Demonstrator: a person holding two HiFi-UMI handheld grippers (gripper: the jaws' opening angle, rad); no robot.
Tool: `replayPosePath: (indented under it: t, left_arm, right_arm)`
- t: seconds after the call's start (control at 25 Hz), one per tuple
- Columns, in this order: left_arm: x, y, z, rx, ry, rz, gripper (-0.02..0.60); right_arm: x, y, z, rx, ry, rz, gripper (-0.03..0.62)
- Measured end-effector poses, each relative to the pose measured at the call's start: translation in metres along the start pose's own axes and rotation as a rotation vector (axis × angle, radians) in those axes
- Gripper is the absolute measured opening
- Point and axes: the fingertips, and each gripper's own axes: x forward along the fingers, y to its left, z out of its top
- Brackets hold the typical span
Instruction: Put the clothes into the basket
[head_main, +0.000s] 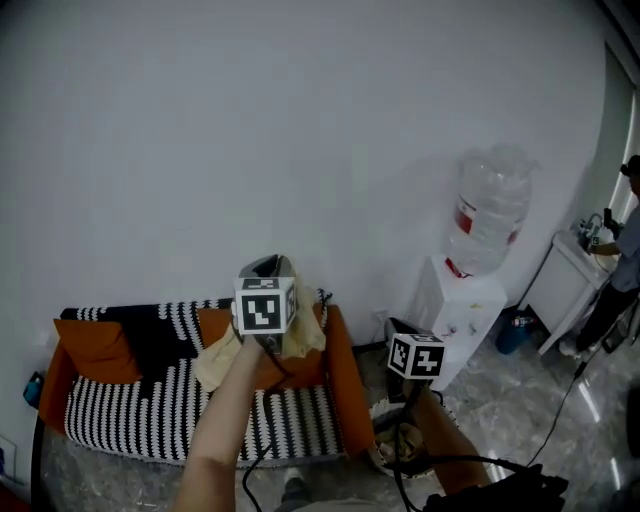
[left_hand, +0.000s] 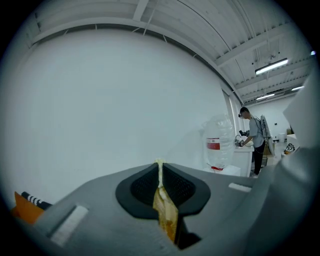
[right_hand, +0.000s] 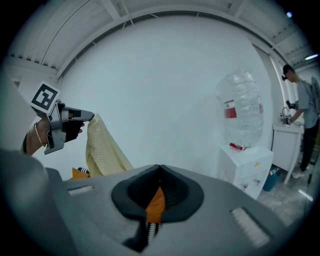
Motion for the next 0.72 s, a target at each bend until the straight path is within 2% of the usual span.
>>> replayPosePath:
  t: [0.44,0.72]
  left_arm:
    - [-0.022,-0.094,0.066,0.059,-0.097,-0.051,0.032]
    - [-0.039,-0.148,0.097,0.108,-0.153,-0.151,0.032]
  right_arm:
    - [-0.065,-0.041,0.021,0.013,-0.054,-0.009,0.003]
    - [-0.112,-0.074,0.028,0.05,-0.11,-0.11,0.003]
